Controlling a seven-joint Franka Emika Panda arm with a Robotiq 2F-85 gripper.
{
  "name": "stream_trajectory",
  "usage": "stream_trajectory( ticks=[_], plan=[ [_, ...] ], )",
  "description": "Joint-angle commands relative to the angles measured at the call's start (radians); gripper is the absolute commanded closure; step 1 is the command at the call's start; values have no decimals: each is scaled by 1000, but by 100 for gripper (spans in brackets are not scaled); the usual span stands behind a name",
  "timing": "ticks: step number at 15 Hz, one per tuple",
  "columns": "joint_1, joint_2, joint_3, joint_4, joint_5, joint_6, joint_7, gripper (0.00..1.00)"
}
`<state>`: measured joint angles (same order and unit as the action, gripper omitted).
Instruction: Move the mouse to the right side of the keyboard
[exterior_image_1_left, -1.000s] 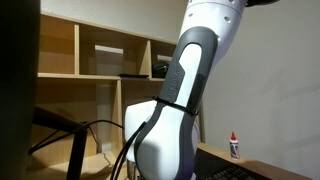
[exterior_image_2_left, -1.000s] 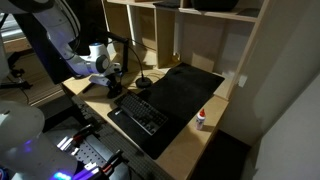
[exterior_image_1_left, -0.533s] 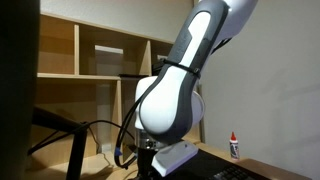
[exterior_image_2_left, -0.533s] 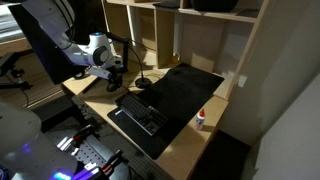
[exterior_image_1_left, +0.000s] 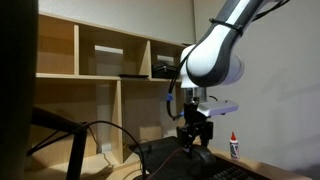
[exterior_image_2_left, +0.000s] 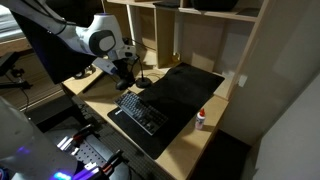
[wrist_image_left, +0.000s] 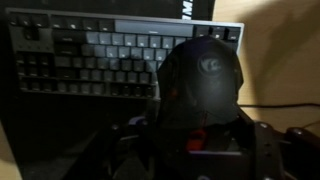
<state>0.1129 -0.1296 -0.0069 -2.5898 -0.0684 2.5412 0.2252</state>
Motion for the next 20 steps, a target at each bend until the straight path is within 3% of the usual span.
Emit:
stream_trajectory(
  ticks=[1,2,4,5,7,11,14,17,18,20],
  plan=[
    [-106,-219,-48,-115,33,-57,-54,55],
    [-89,-97,-3,-43,15,-28,-16,30],
    [-125,-181,-29,-82,25,-48,-48,30],
    [-128,-203,-32,-95,28,-49,-50,55],
    [-193,-129,-11,-70,-50,-11,45,55],
    [-362,-64,-94,-42,-160,42,141,55],
    [-449,-22,-185,-12,-145,77,126,55],
    [-464,47,-246,23,-88,74,87,55],
    [-463,-18,-234,-13,-128,57,108,30],
    [-462,17,-254,2,-110,58,99,30]
  ],
)
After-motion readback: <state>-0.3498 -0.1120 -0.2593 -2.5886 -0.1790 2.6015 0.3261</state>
